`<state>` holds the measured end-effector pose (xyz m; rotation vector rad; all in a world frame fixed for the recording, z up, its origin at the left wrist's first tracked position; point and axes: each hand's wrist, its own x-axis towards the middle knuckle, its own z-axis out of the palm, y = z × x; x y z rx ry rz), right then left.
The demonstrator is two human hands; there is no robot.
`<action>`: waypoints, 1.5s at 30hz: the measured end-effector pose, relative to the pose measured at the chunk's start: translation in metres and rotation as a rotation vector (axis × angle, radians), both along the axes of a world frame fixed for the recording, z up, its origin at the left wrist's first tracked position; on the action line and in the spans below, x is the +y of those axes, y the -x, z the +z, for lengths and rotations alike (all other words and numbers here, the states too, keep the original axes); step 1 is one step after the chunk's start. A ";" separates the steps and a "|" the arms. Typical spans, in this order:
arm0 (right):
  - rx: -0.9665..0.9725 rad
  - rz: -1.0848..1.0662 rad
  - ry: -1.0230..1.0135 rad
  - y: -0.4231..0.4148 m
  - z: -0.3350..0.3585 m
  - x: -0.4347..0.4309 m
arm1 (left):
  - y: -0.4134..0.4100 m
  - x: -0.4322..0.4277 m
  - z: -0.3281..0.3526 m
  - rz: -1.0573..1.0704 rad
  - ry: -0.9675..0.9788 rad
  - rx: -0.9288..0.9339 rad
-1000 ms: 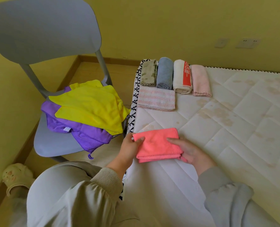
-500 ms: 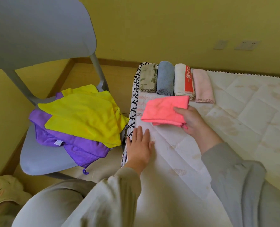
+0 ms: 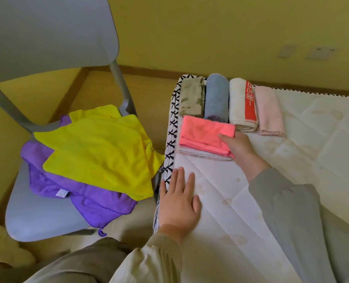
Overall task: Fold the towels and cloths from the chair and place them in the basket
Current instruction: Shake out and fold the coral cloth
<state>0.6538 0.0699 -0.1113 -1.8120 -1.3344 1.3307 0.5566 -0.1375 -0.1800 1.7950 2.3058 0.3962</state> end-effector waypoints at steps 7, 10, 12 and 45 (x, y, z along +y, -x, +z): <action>-0.239 -0.053 -0.355 0.008 0.006 -0.011 | 0.001 0.002 0.001 0.002 -0.018 0.000; -0.516 0.077 -0.929 0.015 0.021 -0.022 | 0.001 0.001 0.001 0.007 -0.012 -0.007; -0.516 0.285 -1.172 0.030 0.034 -0.026 | 0.000 0.001 0.001 0.009 -0.006 -0.010; -0.696 1.165 -0.646 0.101 0.009 -0.137 | 0.138 -0.071 0.045 0.256 -0.204 -0.043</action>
